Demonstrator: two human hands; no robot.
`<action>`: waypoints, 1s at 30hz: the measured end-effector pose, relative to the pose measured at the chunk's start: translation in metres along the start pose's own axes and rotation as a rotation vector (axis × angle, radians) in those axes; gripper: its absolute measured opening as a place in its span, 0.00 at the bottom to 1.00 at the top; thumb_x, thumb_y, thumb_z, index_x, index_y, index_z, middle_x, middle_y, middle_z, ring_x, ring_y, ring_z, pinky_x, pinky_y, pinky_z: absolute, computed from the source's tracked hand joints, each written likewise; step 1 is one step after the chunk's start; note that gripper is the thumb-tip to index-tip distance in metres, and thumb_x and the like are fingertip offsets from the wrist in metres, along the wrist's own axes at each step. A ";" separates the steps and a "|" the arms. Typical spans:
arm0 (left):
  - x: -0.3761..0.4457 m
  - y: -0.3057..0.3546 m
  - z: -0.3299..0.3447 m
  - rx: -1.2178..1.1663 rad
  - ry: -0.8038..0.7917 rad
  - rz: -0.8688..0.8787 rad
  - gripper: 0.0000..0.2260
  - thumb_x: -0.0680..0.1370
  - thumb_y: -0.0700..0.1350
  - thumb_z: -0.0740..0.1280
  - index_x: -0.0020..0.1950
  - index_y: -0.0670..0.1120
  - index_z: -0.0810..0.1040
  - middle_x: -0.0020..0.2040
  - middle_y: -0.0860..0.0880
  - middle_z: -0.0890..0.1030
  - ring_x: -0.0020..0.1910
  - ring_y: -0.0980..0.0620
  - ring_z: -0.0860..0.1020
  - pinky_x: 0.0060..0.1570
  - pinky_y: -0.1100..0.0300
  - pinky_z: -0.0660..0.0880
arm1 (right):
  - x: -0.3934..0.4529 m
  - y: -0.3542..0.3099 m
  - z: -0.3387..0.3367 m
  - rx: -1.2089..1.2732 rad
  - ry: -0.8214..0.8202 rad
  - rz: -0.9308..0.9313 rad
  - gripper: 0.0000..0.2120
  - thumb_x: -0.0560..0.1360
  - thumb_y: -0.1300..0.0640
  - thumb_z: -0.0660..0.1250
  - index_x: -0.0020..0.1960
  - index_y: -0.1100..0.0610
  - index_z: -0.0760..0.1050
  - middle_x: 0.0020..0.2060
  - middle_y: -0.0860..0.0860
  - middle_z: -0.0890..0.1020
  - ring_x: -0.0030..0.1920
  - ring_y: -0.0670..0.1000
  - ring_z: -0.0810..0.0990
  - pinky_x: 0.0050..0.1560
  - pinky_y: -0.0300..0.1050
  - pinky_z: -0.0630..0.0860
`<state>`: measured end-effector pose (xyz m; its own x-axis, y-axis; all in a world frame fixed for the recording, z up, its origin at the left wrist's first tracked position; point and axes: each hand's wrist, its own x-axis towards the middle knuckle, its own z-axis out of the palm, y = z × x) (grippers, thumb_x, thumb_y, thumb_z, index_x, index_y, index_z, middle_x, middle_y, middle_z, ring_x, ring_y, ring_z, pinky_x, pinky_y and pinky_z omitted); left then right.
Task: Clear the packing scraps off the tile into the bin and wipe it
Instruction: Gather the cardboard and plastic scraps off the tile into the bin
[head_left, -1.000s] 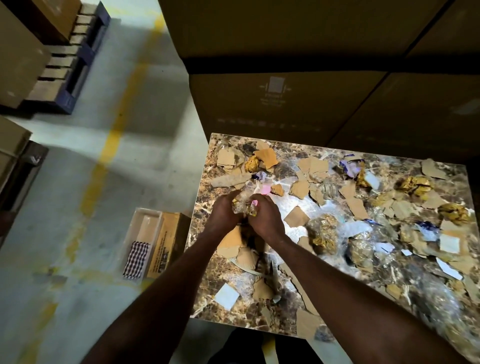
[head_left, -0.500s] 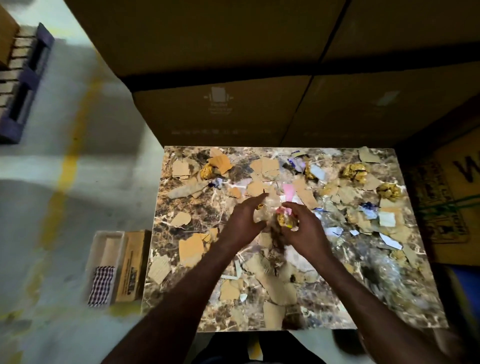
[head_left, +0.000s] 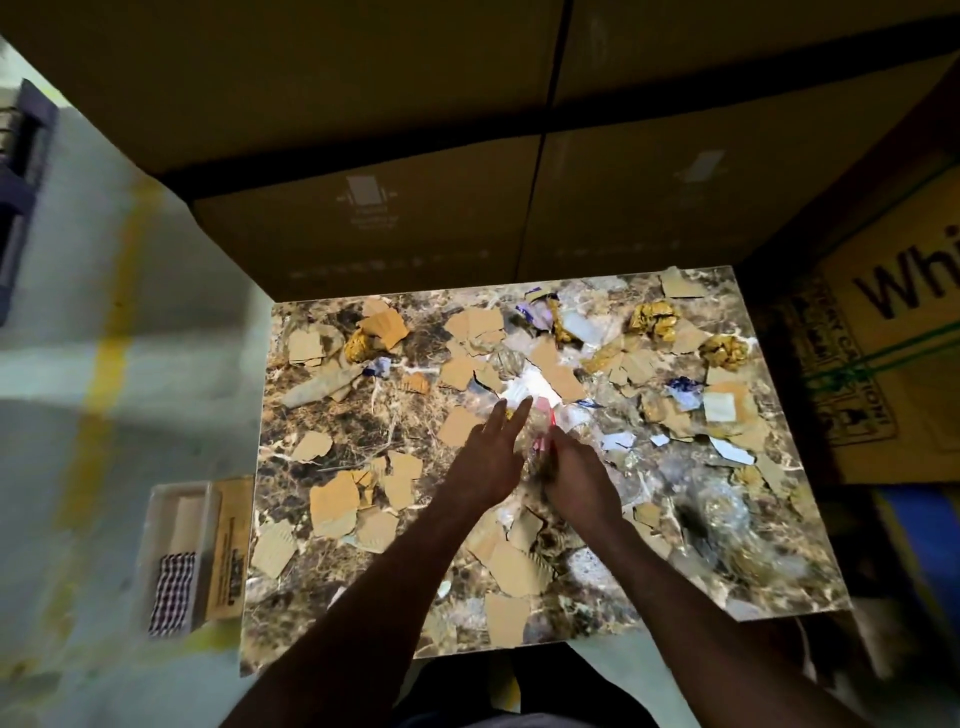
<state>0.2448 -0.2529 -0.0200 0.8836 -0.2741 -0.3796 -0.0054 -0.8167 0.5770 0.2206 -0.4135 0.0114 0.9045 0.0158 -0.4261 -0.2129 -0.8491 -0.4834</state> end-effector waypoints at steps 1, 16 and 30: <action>0.001 0.005 0.000 0.049 0.005 -0.015 0.39 0.84 0.44 0.65 0.87 0.63 0.45 0.88 0.44 0.50 0.79 0.29 0.66 0.72 0.37 0.72 | 0.001 0.003 0.004 -0.046 0.009 -0.005 0.23 0.74 0.59 0.74 0.67 0.50 0.73 0.50 0.52 0.83 0.53 0.57 0.83 0.47 0.49 0.80; 0.001 0.025 0.004 -0.226 0.200 -0.099 0.44 0.79 0.41 0.75 0.88 0.57 0.53 0.86 0.42 0.58 0.83 0.41 0.62 0.76 0.47 0.70 | -0.004 0.017 -0.026 -0.104 0.035 -0.117 0.18 0.77 0.59 0.72 0.66 0.54 0.72 0.53 0.53 0.83 0.55 0.58 0.82 0.43 0.45 0.72; -0.047 -0.002 -0.011 -0.329 0.372 -0.195 0.33 0.84 0.57 0.69 0.86 0.55 0.60 0.83 0.50 0.67 0.81 0.49 0.67 0.79 0.51 0.66 | -0.004 -0.022 -0.048 0.030 0.087 -0.284 0.25 0.83 0.56 0.66 0.80 0.52 0.68 0.73 0.53 0.76 0.68 0.58 0.78 0.63 0.52 0.77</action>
<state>0.2087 -0.2326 0.0044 0.9600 0.1144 -0.2555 0.2703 -0.6157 0.7402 0.2397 -0.4199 0.0606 0.9573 0.2046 -0.2042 0.0439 -0.8010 -0.5971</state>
